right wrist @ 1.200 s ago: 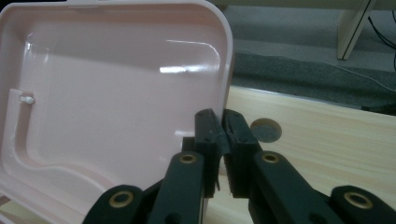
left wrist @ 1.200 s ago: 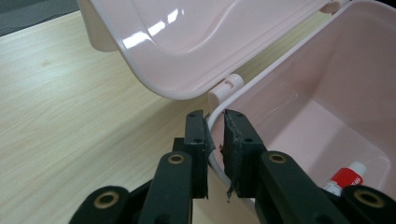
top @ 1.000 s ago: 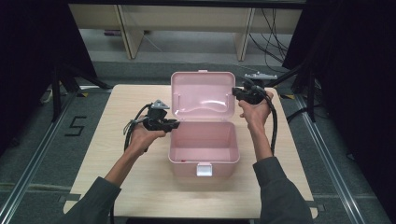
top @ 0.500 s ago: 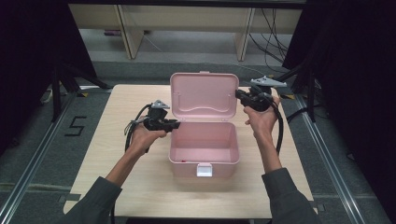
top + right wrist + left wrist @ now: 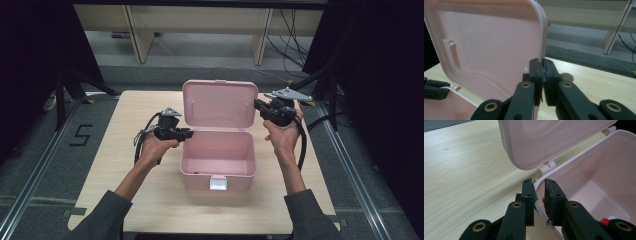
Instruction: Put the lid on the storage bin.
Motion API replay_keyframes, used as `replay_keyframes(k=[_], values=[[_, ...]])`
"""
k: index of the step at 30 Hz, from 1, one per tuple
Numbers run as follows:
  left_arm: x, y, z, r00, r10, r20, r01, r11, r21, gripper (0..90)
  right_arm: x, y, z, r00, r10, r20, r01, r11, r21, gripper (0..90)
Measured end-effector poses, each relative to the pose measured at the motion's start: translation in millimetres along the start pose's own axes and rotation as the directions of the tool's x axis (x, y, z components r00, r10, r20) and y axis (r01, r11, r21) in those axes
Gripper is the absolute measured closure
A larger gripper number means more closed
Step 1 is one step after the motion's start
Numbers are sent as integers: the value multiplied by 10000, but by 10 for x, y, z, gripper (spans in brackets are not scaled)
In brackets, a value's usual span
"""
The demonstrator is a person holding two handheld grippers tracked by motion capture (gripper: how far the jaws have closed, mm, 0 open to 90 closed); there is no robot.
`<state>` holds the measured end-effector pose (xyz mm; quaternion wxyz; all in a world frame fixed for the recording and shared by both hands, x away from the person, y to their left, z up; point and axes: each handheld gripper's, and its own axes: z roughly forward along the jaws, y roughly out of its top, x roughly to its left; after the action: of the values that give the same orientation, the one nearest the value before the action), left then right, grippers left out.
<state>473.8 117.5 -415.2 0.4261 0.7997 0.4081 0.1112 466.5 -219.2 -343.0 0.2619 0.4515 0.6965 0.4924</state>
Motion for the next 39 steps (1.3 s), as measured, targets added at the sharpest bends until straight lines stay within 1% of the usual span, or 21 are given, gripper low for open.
replay_keyframes(k=[1, 2, 3, 5, 8, 9, 11, 12, 13, 14, 17, 18, 23, 26, 28, 30, 31, 33, 35, 36, 39], values=[[1, 1, 2, 10000, -8, 6, 8, 10000, -4, 776, 2, -8, -17, 10000, -60, -42, 60, 10000, -67, 876], [0, 1, 3, 10000, -33, 13, 33, 10000, -7, 775, 21, -12, -36, 9999, 144, -20, -144, 9999, -32, 876], [0, 2, 5, 10000, -39, 26, 39, 10000, -1, 774, 15, -20, -47, 9999, -88, -53, 87, 9999, -111, 876], [-2, 2, 9, 10000, -44, 21, 44, 10000, -17, 773, 22, -34, -77, 9998, -194, -30, 194, 9997, -137, 876], [-1, 3, 9, 10000, -56, 34, 56, 10000, -9, 772, 26, -61, -105, 9998, -173, -37, 172, 9996, -226, 876], [1, 4, 10, 10000, -79, 54, 79, 10000, -7, 772, 48, -66, -120, 10000, 32, -63, -33, 9998, -182, 876], [-3, 3, 9, 10000, -81, 35, 81, 10000, -16, 771, 48, -75, -135, 9996, -291, -34, 290, 9992, -267, 876], [-2, 3, 9, 9999, -88, 49, 88, 10000, -19, 770, 62, -81, -148, 9998, -190, -43, 188, 9995, -259, 876], [-2, 1, 9, 9999, -109, 58, 109, 9999, -36, 769, 57, -88, -162, 9993, -364, 29, 365, 9988, -318, 876], [0, 0, 9, 9999, -124, 77, 124, 9999, -43, 768, 74, -97, -171, 9998, -185, -5, 185, 9992, -349, 876], [1, -6, 8, 9998, -196, 100, 197, 9997, -111, 765, 86, -114, -206, 9991, -418, 53, 420, 9985, -362, 876], [3, -10, 8, 9997, -229, 115, 230, 9996, -131, 763, 105, -123, -218, 9996, -280, 62, 282, 9990, -352, 876], [21, 0, -29, 9986, -455, 257, 464, 9983, -348, 750, 112, -139, -247, 9990, -440, -67, 437, 9983, -377, 876], [25, -9, -49, 9990, -388, 211, 395, 9988, -294, 749, 135, -147, -265, 9994, -352, -76, 349, 9987, -362, 876], [29, -16, -58, 9989, -412, 230, 419, 9986, -311, 746, 130, -151, -276, 9988, -493, -33, 492, 9981, -376, 876], [36, -20, -71, 9989, -395, 251, 402, 9987, -304, 743, 140, -163, -279, 9992, -407, -59, 404, 9982, -441, 876], [23, -23, -71, 9984, -534, 197, 542, 9976, -422, 741, 142, -165, -290, 9988, -491, -68, 488, 9980, -407, 875], [38, -24, -93, 9989, -382, 273, 391, 9986, -344, 739, 149, -173, -304, 9980, -624, 40, 626, 9969, -469, 875], [35, -26, -109, 9987, -433, 262, 444, 9980, -446, 731, 153, -182, -322, 9978, -665, 27, 665, 9966, -479, 875], [38, -28, -124, 9983, -461, 345, 477, 9977, -472, 725, 165, -192, -334, 9986, -530, 67, 532, 9976, -450, 875], [39, -45, -151, 9985, -429, 328, 445, 9977, -512, 708, 174, -213, -358, 9980, -637, 61, 639, 9967, -510, 875]])
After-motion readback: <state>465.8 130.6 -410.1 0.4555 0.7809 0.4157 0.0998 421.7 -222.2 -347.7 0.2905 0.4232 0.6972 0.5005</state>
